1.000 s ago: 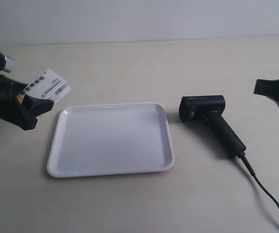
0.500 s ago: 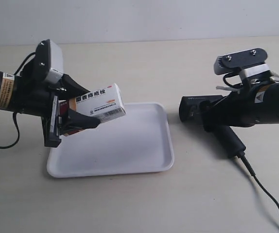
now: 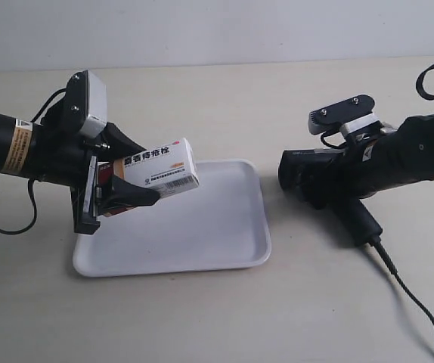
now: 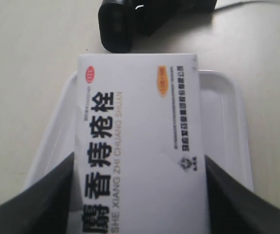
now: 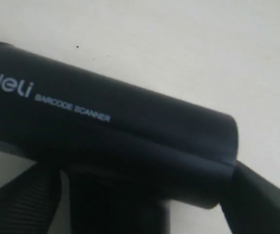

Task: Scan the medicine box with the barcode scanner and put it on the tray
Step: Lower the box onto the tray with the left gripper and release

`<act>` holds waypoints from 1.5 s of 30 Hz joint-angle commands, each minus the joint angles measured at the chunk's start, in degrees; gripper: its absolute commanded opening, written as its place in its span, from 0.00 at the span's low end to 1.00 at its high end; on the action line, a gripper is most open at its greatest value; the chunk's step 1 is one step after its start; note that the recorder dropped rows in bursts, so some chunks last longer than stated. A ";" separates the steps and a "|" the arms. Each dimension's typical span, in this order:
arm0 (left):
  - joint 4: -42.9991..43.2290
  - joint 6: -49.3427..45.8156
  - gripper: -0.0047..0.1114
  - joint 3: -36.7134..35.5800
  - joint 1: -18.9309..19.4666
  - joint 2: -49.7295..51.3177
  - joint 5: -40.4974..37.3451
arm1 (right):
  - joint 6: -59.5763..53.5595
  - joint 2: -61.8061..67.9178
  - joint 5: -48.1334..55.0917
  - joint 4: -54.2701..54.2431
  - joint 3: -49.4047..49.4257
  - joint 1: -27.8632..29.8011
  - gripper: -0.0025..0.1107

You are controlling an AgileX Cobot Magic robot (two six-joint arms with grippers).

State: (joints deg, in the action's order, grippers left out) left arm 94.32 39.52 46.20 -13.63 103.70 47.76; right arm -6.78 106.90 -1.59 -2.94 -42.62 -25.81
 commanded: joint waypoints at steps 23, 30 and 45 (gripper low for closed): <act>0.98 3.33 0.04 0.42 -0.28 3.35 -2.78 | -19.90 -20.20 15.24 0.61 -1.24 0.19 0.02; 1.22 5.63 0.04 0.42 -0.28 3.67 -7.67 | -20.28 -14.65 13.07 0.61 -2.45 0.19 0.02; 2.65 6.72 0.04 0.42 -3.94 3.30 -10.81 | -20.03 -11.69 12.34 0.31 -4.71 0.19 0.02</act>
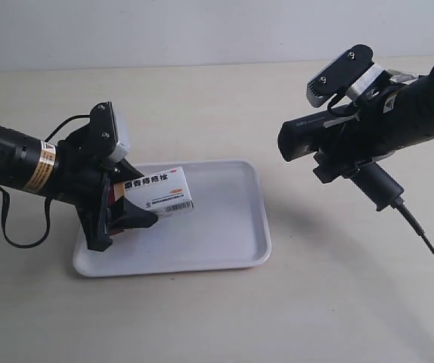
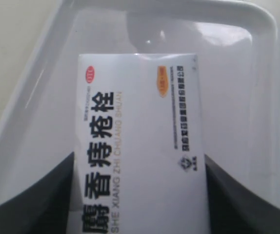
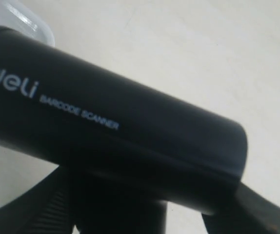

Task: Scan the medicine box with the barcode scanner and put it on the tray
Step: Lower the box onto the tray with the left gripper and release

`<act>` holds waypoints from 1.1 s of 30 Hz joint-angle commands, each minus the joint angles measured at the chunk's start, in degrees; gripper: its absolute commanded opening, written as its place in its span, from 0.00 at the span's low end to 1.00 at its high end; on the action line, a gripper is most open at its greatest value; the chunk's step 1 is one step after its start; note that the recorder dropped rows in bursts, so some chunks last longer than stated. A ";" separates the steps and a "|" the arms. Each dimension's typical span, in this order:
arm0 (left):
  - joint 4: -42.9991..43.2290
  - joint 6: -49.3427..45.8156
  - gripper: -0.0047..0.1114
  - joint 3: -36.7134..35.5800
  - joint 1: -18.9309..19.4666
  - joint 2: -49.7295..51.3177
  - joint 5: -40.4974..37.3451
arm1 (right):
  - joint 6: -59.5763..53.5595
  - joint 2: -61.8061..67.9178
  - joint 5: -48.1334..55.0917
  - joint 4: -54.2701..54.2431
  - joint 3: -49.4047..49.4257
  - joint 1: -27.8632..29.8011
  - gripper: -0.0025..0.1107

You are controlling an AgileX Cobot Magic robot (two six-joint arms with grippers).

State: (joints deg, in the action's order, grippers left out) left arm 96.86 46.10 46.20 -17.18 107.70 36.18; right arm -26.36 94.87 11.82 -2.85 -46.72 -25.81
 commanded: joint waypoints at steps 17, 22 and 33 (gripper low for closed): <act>2.29 0.13 0.04 0.42 -0.40 -2.37 2.95 | -0.45 2.10 -2.37 0.23 -0.61 0.19 0.02; 3.09 -0.04 0.04 0.42 -0.40 -2.37 3.82 | -0.45 2.10 -2.73 0.23 -0.61 0.19 0.02; 3.09 -4.06 0.04 0.42 3.03 -2.37 9.79 | -0.16 0.89 0.65 2.85 -0.61 0.19 0.02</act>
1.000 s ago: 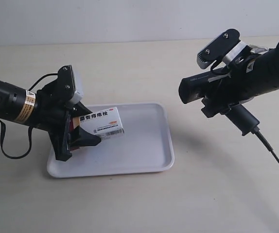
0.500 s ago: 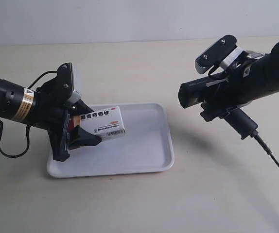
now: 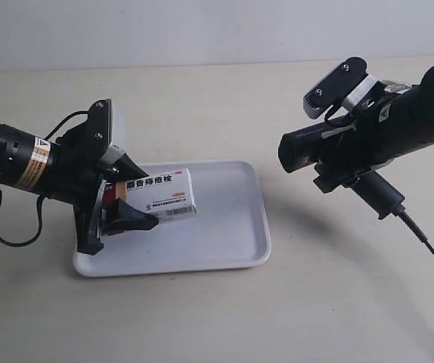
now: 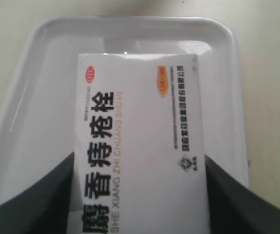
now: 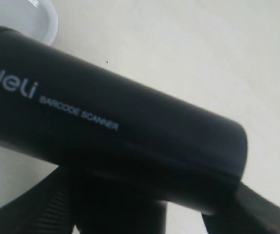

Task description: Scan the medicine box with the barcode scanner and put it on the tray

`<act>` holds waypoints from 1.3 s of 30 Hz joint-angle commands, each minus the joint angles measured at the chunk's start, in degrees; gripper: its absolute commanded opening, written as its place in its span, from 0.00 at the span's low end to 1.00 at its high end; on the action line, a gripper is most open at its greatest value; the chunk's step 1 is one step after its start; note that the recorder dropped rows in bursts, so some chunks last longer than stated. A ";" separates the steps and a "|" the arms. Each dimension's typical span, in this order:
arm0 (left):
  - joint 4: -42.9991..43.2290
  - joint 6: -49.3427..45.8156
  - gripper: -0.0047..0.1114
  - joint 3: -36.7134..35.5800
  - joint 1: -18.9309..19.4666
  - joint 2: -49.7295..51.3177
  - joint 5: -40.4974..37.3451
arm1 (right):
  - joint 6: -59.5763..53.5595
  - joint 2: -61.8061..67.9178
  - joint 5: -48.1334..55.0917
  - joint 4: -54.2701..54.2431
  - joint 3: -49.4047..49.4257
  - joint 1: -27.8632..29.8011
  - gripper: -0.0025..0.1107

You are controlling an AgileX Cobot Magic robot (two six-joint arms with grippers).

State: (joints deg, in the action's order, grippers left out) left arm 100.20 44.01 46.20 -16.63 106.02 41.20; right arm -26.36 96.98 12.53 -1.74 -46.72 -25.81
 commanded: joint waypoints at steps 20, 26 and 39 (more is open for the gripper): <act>-14.69 -3.08 0.04 0.42 1.35 2.49 0.12 | 10.51 3.20 -4.20 2.36 -0.61 0.95 0.02; -18.73 -3.19 0.04 0.85 -3.90 4.84 -12.87 | 15.41 8.54 -9.21 2.36 -0.61 1.22 0.02; -18.24 -0.56 0.53 2.41 -4.56 8.71 -16.70 | 21.44 12.20 -10.70 0.60 -0.61 1.13 0.18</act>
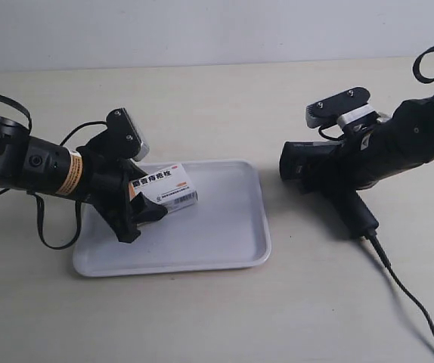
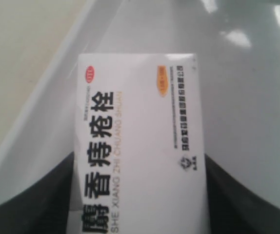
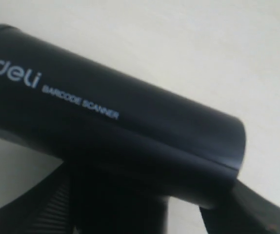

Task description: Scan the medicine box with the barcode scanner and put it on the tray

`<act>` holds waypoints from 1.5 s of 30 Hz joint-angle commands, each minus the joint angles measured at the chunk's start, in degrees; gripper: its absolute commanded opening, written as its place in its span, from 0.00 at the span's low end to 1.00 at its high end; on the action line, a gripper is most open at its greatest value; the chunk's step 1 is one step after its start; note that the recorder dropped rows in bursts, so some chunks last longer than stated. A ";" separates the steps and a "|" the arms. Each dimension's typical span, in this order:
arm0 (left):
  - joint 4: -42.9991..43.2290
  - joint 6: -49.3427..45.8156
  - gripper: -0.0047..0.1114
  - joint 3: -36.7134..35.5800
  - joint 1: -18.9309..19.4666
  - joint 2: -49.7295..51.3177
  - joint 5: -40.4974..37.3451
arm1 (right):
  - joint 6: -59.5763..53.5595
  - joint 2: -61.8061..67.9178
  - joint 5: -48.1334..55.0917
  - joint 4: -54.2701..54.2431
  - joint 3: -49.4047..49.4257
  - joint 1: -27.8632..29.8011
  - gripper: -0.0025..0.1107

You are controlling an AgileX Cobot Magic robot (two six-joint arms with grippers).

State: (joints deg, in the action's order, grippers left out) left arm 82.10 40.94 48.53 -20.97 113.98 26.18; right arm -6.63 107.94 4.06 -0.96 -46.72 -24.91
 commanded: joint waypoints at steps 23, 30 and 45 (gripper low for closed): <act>17.84 42.54 0.04 -9.06 -0.10 -42.41 -0.32 | 2.19 -51.74 10.29 -3.52 4.62 0.23 0.08; 6.51 44.63 0.05 -28.80 -0.10 -68.09 -17.89 | 2.45 -76.29 -2.63 -8.33 24.49 0.23 0.02; 7.22 44.58 0.05 -48.53 0.51 -99.63 -18.73 | 3.26 -85.84 0.09 -8.49 28.22 0.23 0.02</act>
State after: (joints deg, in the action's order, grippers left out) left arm 87.78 85.98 0.18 -20.97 16.82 11.14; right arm -3.48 22.55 4.59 -9.37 -18.55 -24.91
